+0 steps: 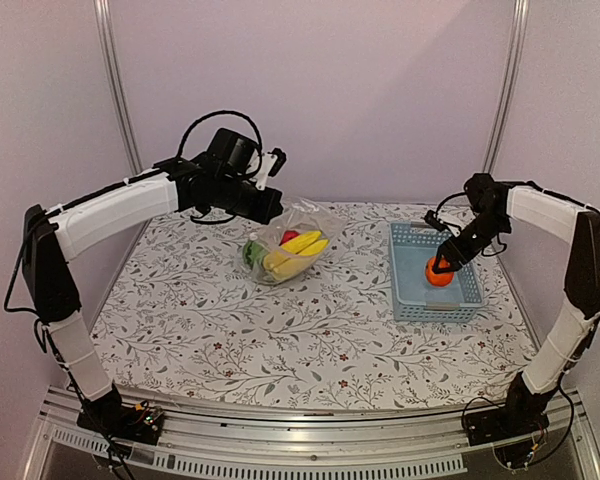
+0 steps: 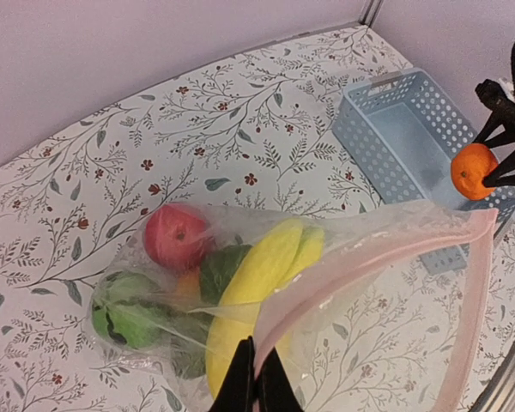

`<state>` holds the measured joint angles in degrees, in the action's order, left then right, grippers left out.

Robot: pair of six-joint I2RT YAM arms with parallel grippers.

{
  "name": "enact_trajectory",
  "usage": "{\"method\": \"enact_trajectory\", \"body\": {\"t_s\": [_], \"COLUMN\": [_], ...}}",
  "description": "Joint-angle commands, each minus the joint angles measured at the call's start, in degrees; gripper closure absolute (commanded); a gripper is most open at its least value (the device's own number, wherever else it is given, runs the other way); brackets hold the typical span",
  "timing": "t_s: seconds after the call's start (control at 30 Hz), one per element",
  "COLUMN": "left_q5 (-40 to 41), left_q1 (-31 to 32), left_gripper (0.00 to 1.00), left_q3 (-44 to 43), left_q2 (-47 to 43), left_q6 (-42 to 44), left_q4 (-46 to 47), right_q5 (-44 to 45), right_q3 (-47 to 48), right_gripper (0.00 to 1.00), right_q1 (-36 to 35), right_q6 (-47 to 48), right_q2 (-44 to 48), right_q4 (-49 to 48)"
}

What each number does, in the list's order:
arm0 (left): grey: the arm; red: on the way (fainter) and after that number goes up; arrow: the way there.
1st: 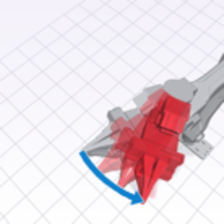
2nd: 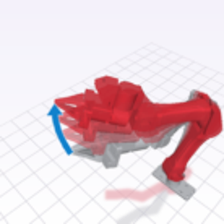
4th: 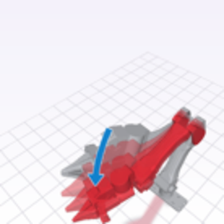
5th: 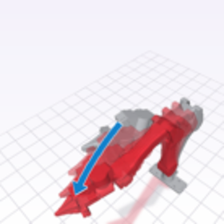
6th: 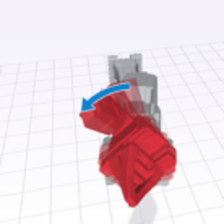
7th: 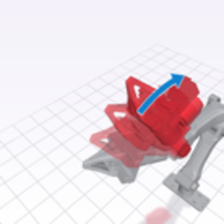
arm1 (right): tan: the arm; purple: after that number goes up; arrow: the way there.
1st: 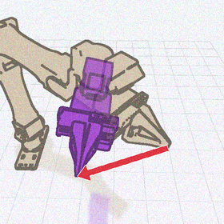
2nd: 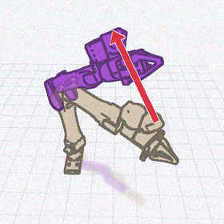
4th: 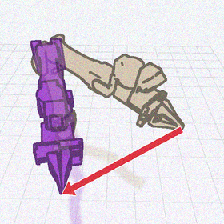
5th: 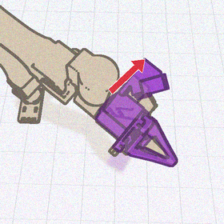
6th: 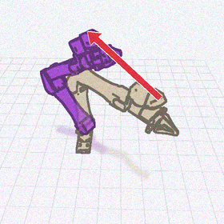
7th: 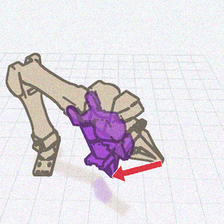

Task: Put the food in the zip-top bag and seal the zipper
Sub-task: Pick up the fake fruit from the bin, then place the fake fruit in the zipper food storage bag.

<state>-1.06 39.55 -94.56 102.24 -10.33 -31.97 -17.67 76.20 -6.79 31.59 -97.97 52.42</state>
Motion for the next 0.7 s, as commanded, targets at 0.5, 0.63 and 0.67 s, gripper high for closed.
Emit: {"method": "enact_trajectory", "body": {"t_s": [0.5, 0.63, 0.67], "left_q5": [0.4, -0.8, -1.0], "left_q1": [0.9, 0.9, 0.9], "left_gripper": [1.00, 1.00, 1.00], "left_q3": [2.6, 2.8, 2.8], "left_q2": [-3.7, -4.1, -4.2], "left_q6": [-1.8, -2.4, -2.7], "left_q4": [1.9, 2.1, 2.3], "right_q5": [-15.0, -16.5, -16.7], "right_q3": [30.5, 30.8, 31.0], "right_gripper": [0.54, 0.52, 0.52], "right_q1": [-23.0, -27.5, -28.7], "right_q6": [-4.1, -3.7, -3.6], "right_q2": [0.6, 0.3, -0.1], "right_q4": [-3.4, -6.3, -7.0]}}
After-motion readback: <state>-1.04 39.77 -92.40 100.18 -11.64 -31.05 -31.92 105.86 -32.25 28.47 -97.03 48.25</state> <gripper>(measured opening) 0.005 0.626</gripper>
